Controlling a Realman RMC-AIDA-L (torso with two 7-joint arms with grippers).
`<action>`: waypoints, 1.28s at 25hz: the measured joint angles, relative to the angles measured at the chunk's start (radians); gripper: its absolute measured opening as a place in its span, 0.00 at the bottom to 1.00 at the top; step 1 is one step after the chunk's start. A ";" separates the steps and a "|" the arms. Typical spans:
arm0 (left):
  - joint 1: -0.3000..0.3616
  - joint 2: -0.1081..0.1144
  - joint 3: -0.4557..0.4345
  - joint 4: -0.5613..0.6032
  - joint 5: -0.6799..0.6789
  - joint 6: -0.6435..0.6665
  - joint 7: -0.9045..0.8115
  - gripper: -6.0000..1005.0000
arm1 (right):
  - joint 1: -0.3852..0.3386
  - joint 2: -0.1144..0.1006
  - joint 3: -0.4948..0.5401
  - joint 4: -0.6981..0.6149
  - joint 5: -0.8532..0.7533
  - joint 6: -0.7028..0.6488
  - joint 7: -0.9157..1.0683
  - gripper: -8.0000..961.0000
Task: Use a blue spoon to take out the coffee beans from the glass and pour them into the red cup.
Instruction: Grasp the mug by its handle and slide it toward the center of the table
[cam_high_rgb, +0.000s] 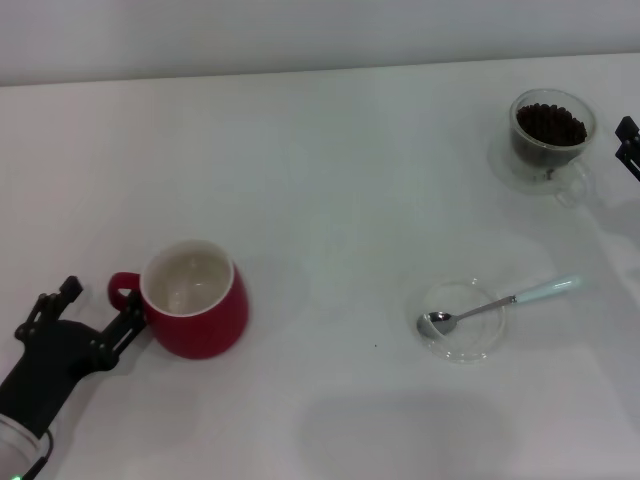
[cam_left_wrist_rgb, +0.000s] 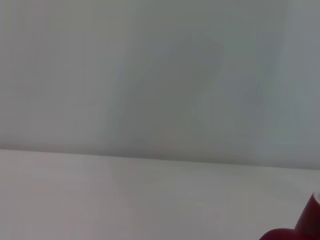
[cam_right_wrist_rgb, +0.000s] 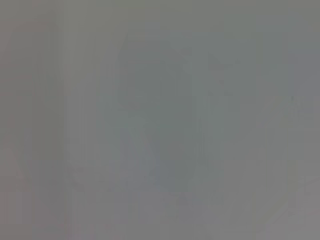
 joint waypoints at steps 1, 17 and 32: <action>-0.003 0.000 0.000 -0.001 0.007 0.001 0.000 0.87 | 0.000 0.000 0.000 0.000 0.000 0.000 0.000 0.90; -0.052 -0.001 0.000 -0.023 0.076 0.027 0.000 0.87 | -0.005 0.000 -0.001 0.003 -0.004 0.000 0.000 0.90; -0.145 -0.001 -0.003 -0.050 0.158 0.116 0.000 0.87 | -0.004 0.000 0.000 0.001 -0.003 0.001 0.000 0.90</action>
